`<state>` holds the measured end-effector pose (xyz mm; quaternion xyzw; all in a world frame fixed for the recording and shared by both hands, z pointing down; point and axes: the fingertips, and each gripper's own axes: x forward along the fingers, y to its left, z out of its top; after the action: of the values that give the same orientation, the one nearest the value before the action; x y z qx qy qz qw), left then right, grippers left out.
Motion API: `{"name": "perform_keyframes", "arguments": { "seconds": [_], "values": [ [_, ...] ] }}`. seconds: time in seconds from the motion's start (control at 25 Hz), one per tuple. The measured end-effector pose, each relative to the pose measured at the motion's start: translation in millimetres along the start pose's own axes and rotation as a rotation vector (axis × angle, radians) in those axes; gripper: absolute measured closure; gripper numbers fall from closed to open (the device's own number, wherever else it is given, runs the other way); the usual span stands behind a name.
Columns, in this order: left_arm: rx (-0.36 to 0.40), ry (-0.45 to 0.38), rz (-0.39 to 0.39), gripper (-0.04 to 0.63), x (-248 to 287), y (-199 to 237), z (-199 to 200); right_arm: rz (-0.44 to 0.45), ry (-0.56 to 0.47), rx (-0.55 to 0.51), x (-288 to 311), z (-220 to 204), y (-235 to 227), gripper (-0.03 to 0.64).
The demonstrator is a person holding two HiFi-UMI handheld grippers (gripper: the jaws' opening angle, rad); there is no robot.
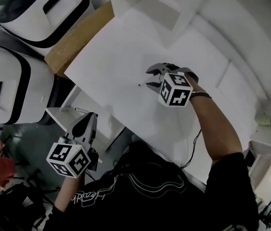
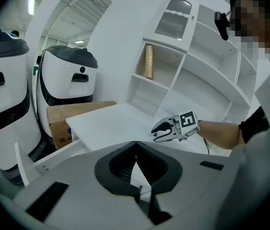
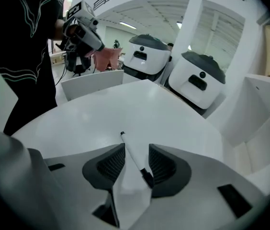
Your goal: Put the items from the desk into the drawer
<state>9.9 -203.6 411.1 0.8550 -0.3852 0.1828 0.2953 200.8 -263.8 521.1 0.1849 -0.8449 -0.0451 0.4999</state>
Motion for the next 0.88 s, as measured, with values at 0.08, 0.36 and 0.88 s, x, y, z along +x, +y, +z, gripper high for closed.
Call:
{"name": "perform_keyframes", "arguments": {
  "seconds": [0.08,0.36,0.88],
  "values": [
    [-0.004,0.004,0.014,0.575,-0.2,3.5,-2.0,0.045,0.023,-0.061,8.6,-4.8,0.1,0.463],
    [-0.031,0.004,0.065,0.575,-1.8,18.1,-5.9,0.251,-0.024,0.009,15.0,-8.7,3.8,0.526],
    [-0.028,-0.037,0.074,0.575,-4.8,18.9,2.3,0.262,-0.149,0.231,-0.7,10.3,6.0,0.552]
  ]
}}
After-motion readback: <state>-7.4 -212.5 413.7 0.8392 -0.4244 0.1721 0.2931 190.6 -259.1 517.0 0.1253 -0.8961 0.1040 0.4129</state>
